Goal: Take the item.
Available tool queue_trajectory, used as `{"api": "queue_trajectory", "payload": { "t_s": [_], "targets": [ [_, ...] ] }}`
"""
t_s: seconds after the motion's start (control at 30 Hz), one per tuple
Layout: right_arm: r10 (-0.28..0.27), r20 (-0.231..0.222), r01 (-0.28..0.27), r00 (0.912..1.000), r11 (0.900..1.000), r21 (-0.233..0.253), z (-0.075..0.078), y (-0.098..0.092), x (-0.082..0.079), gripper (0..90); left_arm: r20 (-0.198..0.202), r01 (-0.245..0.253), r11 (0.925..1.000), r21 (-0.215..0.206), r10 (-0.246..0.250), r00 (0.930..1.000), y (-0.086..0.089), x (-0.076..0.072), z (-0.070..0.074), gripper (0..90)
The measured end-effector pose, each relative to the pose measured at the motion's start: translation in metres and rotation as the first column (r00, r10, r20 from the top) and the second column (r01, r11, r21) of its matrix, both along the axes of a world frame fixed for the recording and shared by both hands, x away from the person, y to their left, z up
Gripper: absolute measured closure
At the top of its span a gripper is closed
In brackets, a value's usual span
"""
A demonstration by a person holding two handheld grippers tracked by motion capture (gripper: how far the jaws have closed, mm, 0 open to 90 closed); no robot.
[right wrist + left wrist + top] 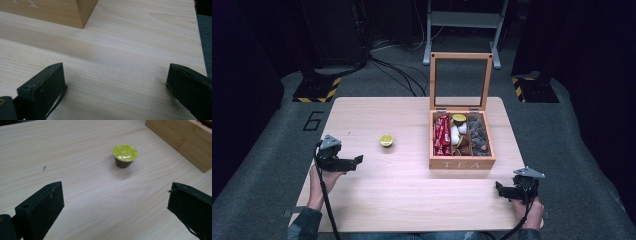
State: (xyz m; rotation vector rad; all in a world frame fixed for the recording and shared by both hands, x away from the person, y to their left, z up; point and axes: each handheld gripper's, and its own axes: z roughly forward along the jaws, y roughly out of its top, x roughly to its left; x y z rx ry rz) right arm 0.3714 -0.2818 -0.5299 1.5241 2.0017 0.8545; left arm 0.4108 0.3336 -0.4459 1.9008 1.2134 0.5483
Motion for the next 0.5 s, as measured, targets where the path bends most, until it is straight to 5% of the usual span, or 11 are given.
{"api": "queue_trajectory", "payload": {
  "t_s": [0.5],
  "targets": [
    [0.000, 0.000, 0.000, 1.0000, 1.000, 0.000, 0.000, 0.000, 0.000, 1.4, -0.075, -0.072, 0.9957, 0.059, 0.077, 0.9942, 0.037, -0.037, -0.043, 0.1]
  ]
}}
